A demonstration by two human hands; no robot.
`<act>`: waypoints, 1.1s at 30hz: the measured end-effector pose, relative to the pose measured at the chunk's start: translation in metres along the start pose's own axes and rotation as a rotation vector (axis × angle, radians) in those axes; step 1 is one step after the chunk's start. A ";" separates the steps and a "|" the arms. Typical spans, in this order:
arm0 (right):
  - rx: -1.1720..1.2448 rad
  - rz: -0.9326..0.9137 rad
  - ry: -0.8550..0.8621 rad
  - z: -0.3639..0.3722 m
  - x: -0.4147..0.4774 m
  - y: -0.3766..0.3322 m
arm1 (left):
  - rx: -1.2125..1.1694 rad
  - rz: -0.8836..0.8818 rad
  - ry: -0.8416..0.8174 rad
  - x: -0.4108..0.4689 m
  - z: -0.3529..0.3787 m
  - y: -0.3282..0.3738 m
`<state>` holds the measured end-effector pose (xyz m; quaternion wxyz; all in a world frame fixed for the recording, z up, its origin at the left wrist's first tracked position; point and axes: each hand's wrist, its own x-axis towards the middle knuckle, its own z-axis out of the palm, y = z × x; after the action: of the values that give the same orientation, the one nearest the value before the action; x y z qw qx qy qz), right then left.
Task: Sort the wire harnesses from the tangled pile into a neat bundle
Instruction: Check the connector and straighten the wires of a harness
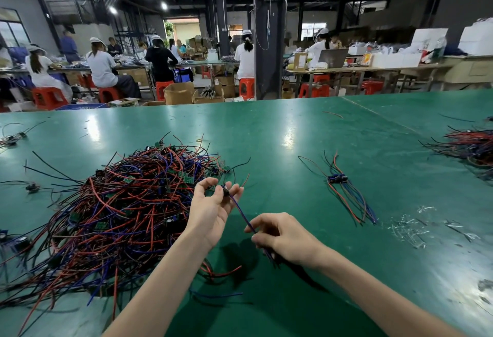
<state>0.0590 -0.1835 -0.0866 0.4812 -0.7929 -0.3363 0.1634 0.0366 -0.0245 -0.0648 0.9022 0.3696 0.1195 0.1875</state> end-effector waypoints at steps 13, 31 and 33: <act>0.137 0.047 -0.063 0.001 -0.001 0.002 | 0.274 -0.026 -0.050 0.004 -0.005 0.006; 0.117 -0.099 -0.181 0.004 -0.009 -0.015 | 0.391 0.170 0.018 0.003 -0.012 -0.001; 0.110 -0.089 -0.190 0.002 -0.010 -0.017 | 0.402 0.173 0.016 0.003 -0.012 -0.003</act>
<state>0.0441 -0.1841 -0.0731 0.4967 -0.7305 -0.4059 0.2346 0.0356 -0.0177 -0.0751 0.7900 0.5493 0.1294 0.2396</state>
